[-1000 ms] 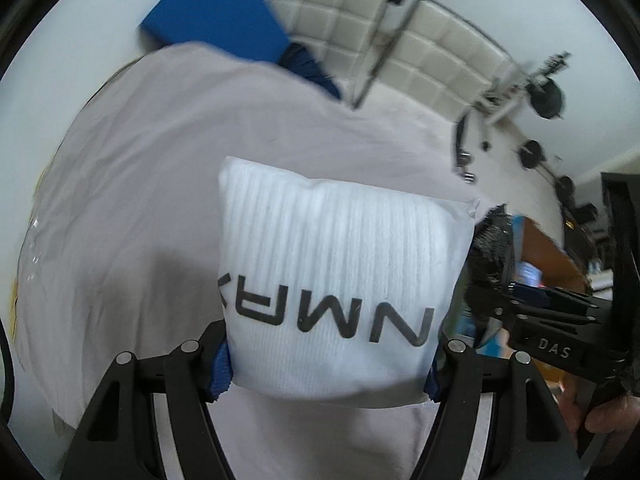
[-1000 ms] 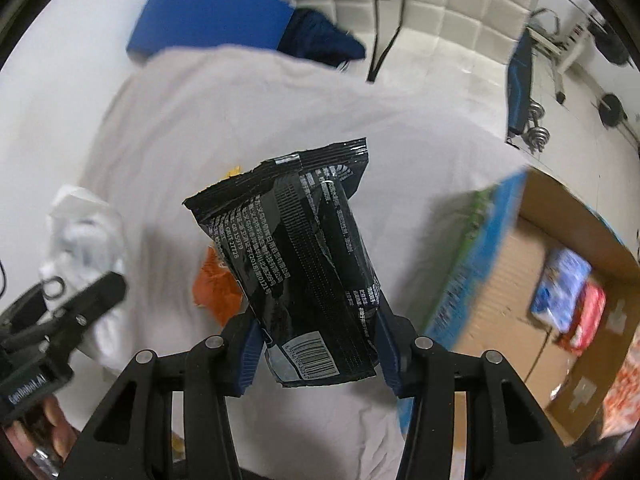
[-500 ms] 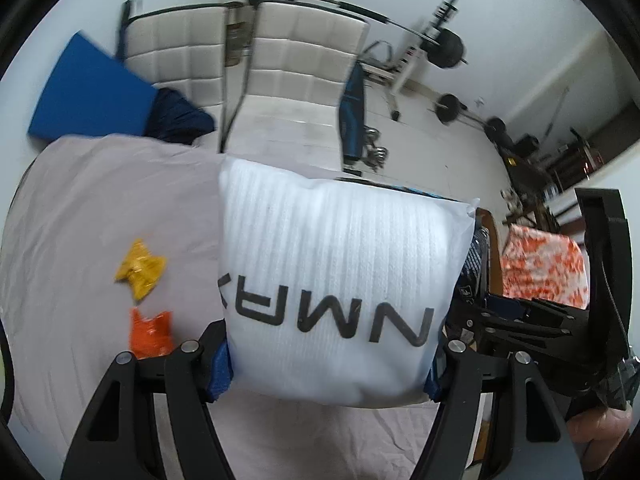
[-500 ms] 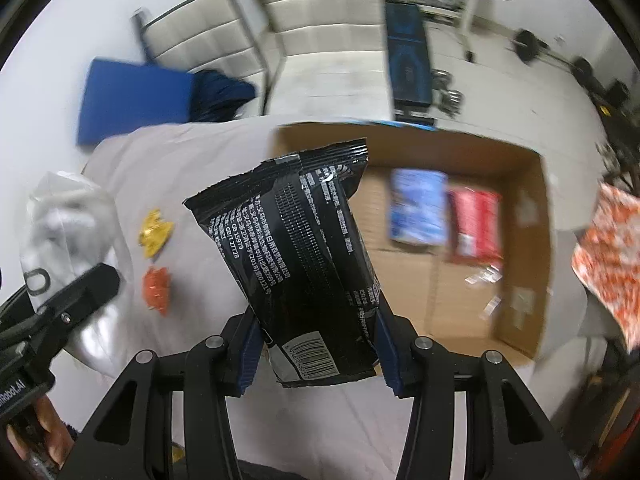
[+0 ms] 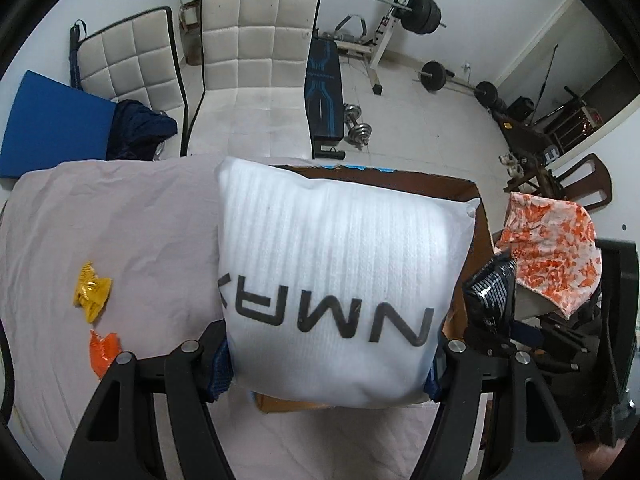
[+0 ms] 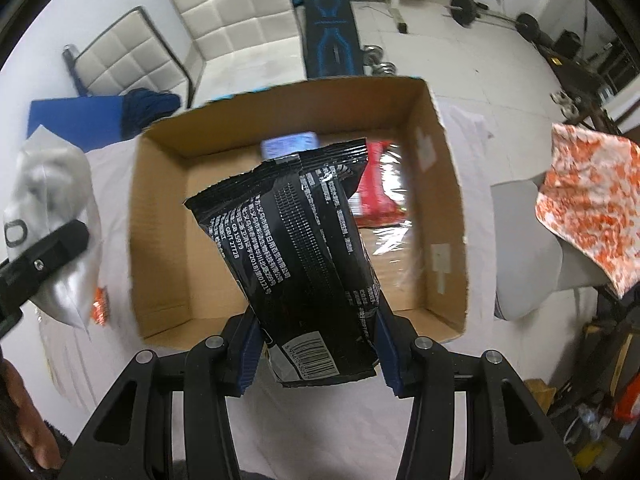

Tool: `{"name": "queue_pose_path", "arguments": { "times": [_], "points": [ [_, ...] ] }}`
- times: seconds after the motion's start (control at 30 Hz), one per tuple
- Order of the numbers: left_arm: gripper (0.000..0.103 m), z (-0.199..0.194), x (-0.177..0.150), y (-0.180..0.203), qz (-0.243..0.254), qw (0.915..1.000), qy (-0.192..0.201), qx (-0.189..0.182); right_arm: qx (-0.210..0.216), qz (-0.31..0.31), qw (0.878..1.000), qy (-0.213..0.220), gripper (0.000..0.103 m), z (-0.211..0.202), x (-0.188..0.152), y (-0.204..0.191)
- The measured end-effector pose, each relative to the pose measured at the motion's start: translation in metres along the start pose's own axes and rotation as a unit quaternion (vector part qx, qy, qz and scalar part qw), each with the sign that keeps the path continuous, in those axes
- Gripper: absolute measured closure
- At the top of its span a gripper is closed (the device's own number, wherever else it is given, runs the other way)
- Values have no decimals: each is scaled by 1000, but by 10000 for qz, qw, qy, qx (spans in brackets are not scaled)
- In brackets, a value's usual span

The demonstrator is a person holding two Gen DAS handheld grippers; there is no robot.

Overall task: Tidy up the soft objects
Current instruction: 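Carry the white NMAX pouch in the left tool while the right tool carries the black packet to the box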

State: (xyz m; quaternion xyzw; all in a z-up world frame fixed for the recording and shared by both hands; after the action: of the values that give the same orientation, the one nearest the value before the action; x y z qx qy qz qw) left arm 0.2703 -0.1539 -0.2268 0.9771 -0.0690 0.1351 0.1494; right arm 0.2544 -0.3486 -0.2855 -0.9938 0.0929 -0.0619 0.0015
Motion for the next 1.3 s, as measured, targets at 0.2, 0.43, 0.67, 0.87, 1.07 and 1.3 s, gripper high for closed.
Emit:
{"name": "queue_pose_path", "arguments": {
  "times": [0.2, 0.43, 0.67, 0.87, 1.07, 1.3],
  "points": [
    [34, 44, 12, 3, -90, 9992, -322, 202, -168, 269, 9993, -205, 51, 40, 6, 29],
    [34, 100, 21, -4, -454, 9954, -799, 283, -265, 474, 9973, -485, 51, 88, 13, 44],
    [33, 133, 26, 5, -362, 9925, -1094, 418, -410, 539, 9952, -701, 51, 117, 19, 44],
    [31, 157, 29, 5, -404, 9898, -1275, 496, -433, 654, 9933, -853, 50, 135, 18, 43],
    [30, 183, 26, 4, -316, 9859, -1518, 633, -496, 576, 9914, -1061, 48, 151, 17, 40],
    [28, 194, 24, 1, -437, 9832, -1639, 673, -485, 611, 9897, -1200, 40, 162, 14, 38]
  ]
}}
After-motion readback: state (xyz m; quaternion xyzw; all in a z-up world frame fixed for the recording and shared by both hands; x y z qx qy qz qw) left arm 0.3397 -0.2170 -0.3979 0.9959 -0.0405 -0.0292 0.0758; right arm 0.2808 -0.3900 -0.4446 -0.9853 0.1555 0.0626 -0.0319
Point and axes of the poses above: each gripper's, at about its wrist camera, not at the fingertips, and z roughly the way its jaws point, y to its right, x to its top, the point moved 7 cm from there along z, roughly the way its jaws point, and after that the axes turned 3 degrees about -x, right-handed, at the moved point
